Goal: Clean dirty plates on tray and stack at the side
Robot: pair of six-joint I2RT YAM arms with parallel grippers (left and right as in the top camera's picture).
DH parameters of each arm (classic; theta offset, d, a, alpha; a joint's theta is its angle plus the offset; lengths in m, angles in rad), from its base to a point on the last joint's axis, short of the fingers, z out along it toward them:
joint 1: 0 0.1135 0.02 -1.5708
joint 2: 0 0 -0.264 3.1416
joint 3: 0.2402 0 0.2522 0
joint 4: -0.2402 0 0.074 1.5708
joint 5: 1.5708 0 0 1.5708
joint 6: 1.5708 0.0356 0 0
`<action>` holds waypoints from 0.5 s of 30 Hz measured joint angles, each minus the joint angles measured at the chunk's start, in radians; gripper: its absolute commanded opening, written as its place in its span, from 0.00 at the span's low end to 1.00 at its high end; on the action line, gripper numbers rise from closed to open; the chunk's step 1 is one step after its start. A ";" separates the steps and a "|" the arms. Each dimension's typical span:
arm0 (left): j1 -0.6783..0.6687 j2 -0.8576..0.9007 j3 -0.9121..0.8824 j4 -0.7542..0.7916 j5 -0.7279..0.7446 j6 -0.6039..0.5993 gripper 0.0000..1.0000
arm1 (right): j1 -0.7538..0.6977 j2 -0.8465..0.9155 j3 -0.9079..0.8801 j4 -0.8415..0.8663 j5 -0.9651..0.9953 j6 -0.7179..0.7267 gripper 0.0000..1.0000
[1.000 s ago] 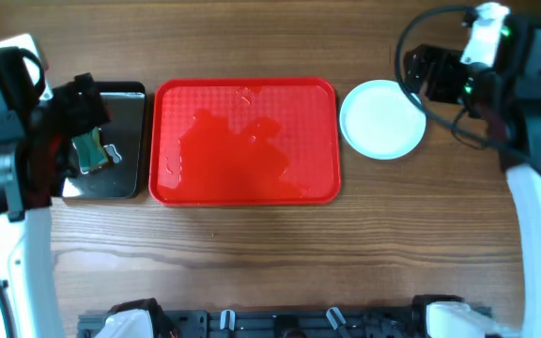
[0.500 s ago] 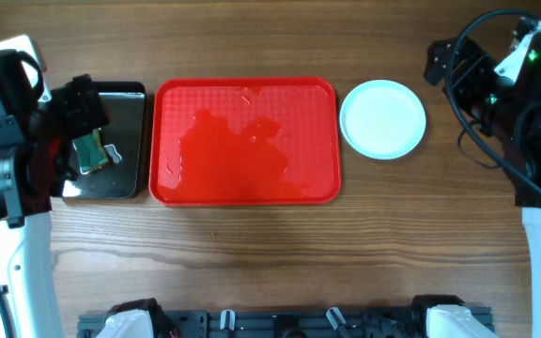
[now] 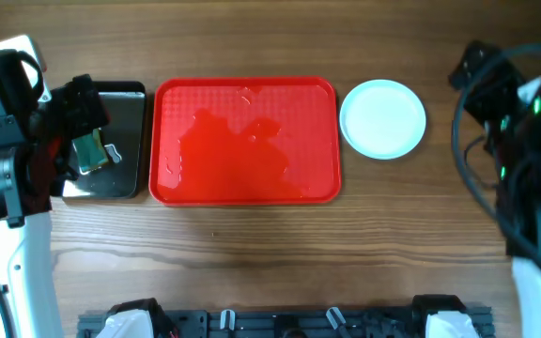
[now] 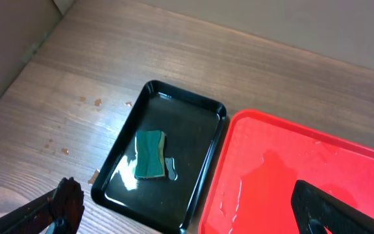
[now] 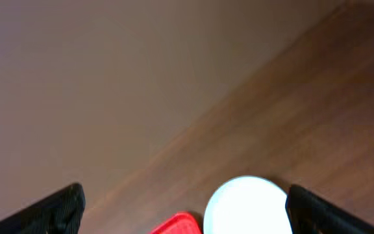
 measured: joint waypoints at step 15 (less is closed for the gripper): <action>0.000 0.000 0.000 -0.002 0.000 0.000 1.00 | 0.000 -0.661 -0.847 0.428 0.019 0.005 1.00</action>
